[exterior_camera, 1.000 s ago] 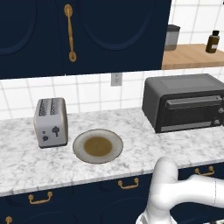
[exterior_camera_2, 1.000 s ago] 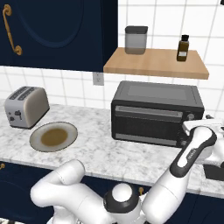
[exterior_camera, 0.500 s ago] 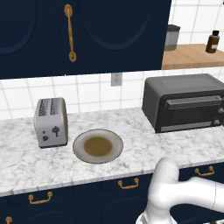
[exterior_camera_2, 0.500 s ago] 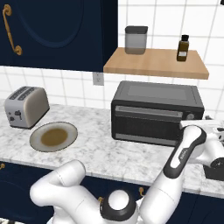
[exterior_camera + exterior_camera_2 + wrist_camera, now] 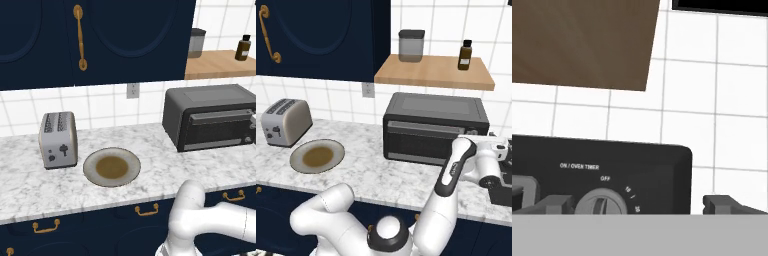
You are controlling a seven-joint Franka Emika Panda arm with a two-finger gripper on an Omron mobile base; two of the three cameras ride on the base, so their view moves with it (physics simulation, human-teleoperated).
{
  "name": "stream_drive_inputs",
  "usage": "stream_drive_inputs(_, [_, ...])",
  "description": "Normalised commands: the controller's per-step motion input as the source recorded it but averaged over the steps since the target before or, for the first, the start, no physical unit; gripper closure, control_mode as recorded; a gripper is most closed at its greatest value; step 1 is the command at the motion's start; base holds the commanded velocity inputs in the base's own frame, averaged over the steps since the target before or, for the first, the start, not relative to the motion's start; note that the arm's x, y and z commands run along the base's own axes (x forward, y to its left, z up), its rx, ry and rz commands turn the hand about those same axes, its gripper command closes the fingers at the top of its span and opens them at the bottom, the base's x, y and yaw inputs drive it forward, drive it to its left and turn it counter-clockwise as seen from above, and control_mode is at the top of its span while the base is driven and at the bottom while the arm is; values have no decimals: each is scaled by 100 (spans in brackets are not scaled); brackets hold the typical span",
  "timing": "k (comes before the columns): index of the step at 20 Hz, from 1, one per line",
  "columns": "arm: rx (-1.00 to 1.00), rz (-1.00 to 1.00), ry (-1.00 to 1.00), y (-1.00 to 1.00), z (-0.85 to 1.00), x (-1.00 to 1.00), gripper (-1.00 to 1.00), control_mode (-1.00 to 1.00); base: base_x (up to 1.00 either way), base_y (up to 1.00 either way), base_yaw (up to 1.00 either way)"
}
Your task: Pick up the kebab skewer and baguette bread, and place them inside the toaster oven. Close the toaster oven door and start by setting the timer.
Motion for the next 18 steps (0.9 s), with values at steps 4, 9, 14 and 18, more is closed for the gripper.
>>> stream_drive_inputs(4, [0, -10, 0, -31, 0, 14, -100, -100, 0, 0, 0])
stream_drive_inputs(9, [1, -7, 0, -36, 0, 0, -100, -100, 0, 0, 0])
stream_drive_inputs(14, [3, -6, 0, -26, 0, -7, -100, -100, 0, 0, 0])
stream_drive_inputs(18, [1, -9, 0, -2, -3, -3, -100, -100, 0, 0, 0])
